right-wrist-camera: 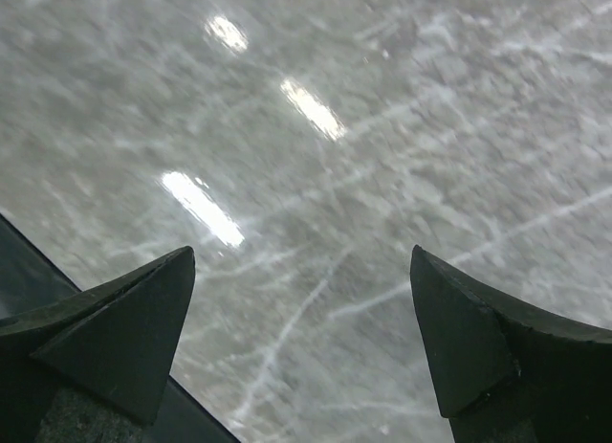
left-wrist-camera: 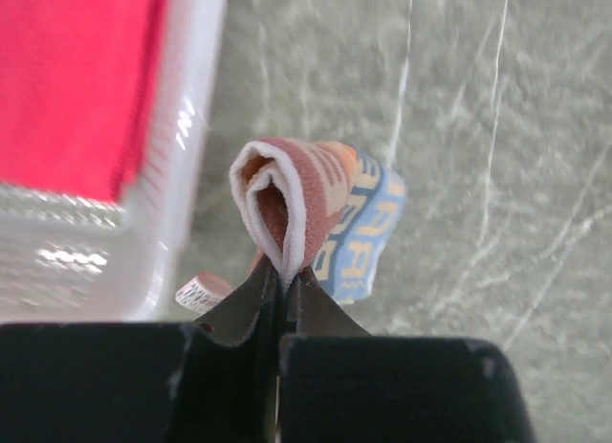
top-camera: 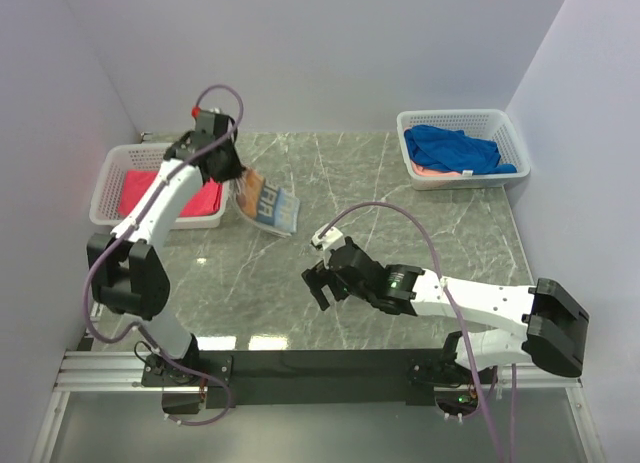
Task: Fold and stack the towels
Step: Neatly place the folded towel into the bin
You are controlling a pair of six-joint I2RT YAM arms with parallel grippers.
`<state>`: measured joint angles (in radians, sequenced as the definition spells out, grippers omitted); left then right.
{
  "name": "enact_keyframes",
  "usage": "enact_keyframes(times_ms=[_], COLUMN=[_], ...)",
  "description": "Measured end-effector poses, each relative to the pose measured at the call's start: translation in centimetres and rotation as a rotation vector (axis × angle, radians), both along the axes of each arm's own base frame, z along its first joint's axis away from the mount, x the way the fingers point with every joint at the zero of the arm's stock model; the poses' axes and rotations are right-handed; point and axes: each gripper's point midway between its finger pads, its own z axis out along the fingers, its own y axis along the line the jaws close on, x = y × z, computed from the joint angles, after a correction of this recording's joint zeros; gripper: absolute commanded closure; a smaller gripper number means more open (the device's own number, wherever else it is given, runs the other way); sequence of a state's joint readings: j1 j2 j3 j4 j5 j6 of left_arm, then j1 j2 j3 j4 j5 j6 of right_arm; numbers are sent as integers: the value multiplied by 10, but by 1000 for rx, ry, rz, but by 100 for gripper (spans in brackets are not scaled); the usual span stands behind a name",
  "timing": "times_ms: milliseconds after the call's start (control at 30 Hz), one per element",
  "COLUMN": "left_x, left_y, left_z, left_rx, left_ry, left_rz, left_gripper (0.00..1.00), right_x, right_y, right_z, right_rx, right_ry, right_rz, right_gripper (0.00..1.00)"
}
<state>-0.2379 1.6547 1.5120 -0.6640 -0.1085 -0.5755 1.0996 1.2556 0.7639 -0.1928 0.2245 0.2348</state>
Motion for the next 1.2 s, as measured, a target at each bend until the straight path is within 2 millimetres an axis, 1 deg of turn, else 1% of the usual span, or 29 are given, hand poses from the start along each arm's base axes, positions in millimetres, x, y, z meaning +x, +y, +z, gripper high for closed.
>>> enact_keyframes(times_ms=[100, 233, 333, 400, 467, 533, 700, 800, 900, 1000, 1200], left_x=[17, 30, 38, 41, 41, 40, 38, 38, 41, 45, 51], left_y=[15, 36, 60, 78, 98, 114, 152, 174, 190, 199, 201], left_z=[24, 54, 74, 80, 80, 75, 51, 46, 47, 47, 35], left_rx=[54, 112, 168, 207, 251, 284, 355, 387, 417, 451, 510], left_ry=[-24, -36, -47, -38, -16, 11, 102, 122, 114, 103, 112], left_rz=[-6, -4, 31, 58, 82, 91, 92, 89, 80, 59, -20], left_gripper=[99, 99, 99, 99, 99, 99, 99, 99, 99, 99, 99], right_x=[-1, -2, -2, -2, -1, 0, 4, 5, 6, 7, 8], right_y=[-10, -18, -19, -20, -22, -23, -18, -17, -15, -13, -11], right_z=[-6, -17, -28, -31, -30, -28, -24, -26, -29, -32, -38], right_rx=[-52, -127, -193, -220, -240, -253, -277, -297, -317, -340, -377], right_ry=[1, 18, 37, 43, 41, 34, 31, 39, 49, 56, 69], right_rz=[-2, 2, 13, 20, 25, 25, 35, 39, 45, 51, 61], right_gripper=[0, 0, 0, 1, 0, 0, 1, 1, 1, 1, 1])
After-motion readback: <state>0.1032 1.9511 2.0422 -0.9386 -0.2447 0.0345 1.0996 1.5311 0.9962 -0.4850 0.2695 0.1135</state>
